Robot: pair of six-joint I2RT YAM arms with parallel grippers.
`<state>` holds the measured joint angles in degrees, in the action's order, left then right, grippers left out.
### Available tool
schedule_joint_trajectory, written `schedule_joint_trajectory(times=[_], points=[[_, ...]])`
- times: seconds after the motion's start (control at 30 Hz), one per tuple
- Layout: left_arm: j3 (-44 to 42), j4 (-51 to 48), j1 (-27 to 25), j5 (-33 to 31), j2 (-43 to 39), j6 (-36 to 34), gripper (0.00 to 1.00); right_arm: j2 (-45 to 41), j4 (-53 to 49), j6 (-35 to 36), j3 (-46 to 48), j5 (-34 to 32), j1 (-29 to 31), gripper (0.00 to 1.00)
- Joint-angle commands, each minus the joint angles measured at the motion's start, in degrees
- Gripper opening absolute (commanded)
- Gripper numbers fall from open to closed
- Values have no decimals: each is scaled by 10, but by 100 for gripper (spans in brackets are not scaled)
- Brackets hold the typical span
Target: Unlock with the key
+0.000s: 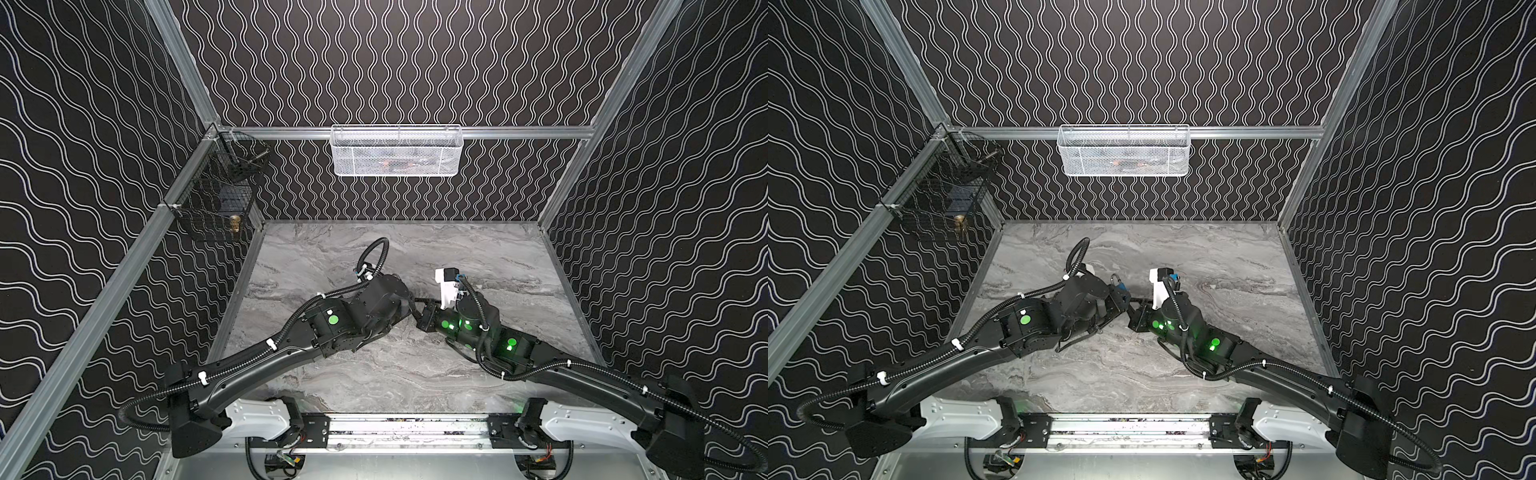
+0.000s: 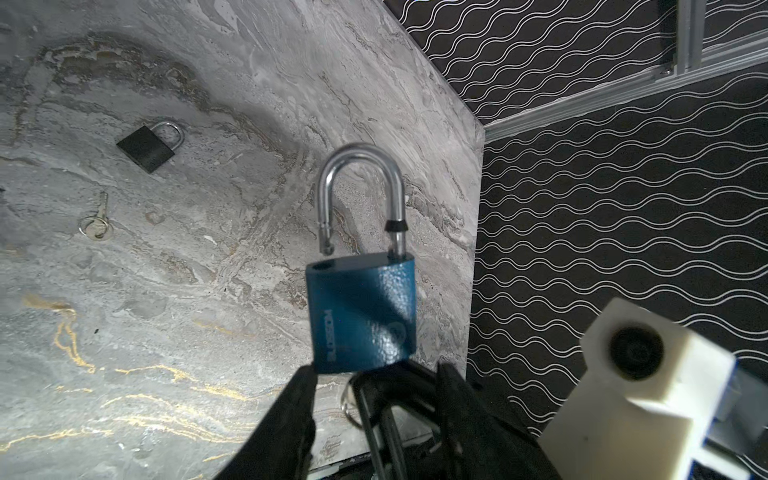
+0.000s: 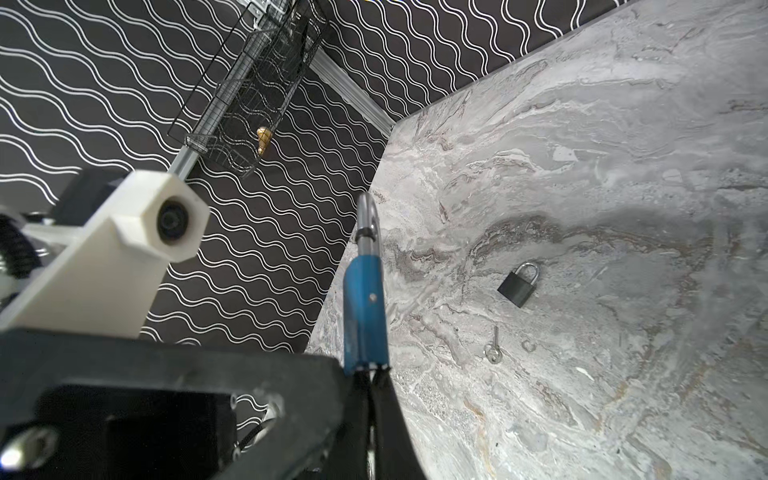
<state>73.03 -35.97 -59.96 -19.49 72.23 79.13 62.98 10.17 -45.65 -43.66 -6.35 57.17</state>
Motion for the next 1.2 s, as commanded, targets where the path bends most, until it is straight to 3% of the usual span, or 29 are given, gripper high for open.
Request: schedule_joint_trajectory(times=[0.0, 0.3, 0.6, 1.0, 1.17], points=[[14, -21, 8, -11, 9, -14, 54, -1, 7, 27, -9, -2, 9, 0], [23, -37, 25, -9, 18, -13, 59, 6, -22, 52, -25, -43, 30, 0], [24, -33, 26, 8, 39, -15, 53, 18, -35, 67, -36, -65, 40, 0], [17, -22, 29, 14, 45, -18, 37, 26, -48, 87, -51, -70, 45, 0], [16, -23, 31, 12, 46, -21, 23, 27, -46, 95, -54, -71, 44, 0]])
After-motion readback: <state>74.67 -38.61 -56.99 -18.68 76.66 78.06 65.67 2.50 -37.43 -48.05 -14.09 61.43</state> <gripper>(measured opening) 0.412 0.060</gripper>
